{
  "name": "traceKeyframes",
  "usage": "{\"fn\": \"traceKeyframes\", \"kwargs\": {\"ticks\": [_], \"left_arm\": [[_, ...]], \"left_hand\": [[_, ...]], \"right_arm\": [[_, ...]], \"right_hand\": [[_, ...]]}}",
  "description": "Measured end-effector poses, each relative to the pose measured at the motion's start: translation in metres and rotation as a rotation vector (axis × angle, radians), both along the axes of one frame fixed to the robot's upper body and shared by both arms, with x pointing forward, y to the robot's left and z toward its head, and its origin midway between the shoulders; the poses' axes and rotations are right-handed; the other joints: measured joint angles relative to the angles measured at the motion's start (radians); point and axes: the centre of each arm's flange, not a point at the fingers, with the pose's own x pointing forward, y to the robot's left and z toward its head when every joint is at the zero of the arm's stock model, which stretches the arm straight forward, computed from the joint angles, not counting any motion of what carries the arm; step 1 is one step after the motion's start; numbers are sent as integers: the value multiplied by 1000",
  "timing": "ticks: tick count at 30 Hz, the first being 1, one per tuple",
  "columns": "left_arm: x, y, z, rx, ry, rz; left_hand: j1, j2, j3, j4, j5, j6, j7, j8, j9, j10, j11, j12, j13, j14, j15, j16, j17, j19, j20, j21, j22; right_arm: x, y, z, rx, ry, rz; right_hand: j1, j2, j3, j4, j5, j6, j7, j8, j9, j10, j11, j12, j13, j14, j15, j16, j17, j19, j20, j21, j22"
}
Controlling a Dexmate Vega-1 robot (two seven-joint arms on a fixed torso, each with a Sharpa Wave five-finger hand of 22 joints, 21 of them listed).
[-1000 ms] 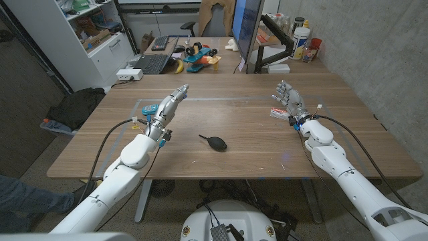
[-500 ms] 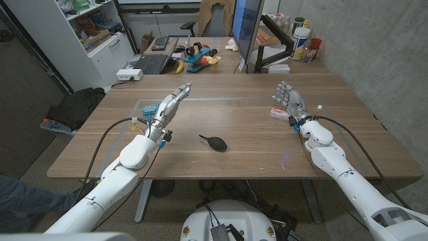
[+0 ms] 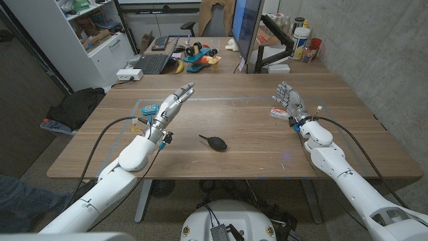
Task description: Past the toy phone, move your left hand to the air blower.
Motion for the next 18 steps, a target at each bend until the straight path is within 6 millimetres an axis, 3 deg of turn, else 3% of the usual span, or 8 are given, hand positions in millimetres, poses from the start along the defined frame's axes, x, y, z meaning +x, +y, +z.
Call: {"fn": "traceKeyframes", "kwargs": {"ticks": [18], "left_arm": [[-16, -6, 1, 81, -55, 71]], "left_hand": [[36, 17, 20, -29, 0, 18, 7, 4, 0, 4, 4, 0, -5, 0, 0, 0, 0, 0, 0, -21, 0]], "right_arm": [[1, 0, -1, 4, -1, 3]], "right_hand": [[0, 0, -4, -4, 0, 5, -5, 0, 0, 0, 0, 0, 0, 0, 0, 4, -5, 0, 0, -4, 0]]}}
